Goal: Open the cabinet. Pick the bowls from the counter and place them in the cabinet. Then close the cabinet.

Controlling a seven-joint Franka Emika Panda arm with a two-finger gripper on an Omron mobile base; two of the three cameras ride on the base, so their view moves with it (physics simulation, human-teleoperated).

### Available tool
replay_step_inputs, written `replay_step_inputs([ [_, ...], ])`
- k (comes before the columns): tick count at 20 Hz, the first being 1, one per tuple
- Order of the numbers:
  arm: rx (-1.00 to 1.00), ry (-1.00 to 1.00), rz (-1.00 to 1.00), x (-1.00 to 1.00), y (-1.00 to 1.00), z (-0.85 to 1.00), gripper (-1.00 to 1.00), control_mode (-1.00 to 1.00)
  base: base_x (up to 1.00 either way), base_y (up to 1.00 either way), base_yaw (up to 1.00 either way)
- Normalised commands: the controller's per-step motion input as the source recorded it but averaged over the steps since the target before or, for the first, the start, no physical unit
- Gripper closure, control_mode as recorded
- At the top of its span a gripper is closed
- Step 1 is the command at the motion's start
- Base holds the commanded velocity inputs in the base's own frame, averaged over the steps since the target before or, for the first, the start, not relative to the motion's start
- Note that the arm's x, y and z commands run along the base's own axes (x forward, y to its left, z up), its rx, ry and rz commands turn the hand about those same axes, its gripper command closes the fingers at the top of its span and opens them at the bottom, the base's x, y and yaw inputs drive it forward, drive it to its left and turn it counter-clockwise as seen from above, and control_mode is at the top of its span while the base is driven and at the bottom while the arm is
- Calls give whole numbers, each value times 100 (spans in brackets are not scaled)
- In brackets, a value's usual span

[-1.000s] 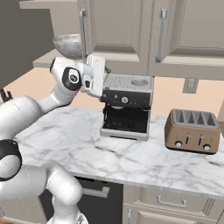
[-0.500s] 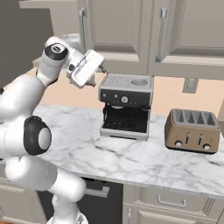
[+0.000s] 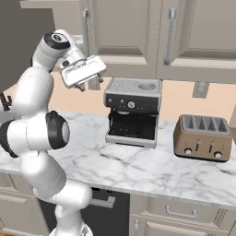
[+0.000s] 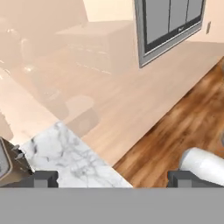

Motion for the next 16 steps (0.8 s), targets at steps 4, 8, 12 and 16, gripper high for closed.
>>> replay_step_inputs([
  [4, -8, -92, 24, -100, -16, -41, -100, -100, 0, 0, 0],
  [8, -24, -100, 15, -95, -11, -47, -100, -100, 0, 0, 0],
  [12, -2, -100, 37, -27, 0, -6, -100, -100, 0, 0, 0],
  [16, 4, -94, 52, 0, 0, 0, -100, -100, 0, 0, 0],
])
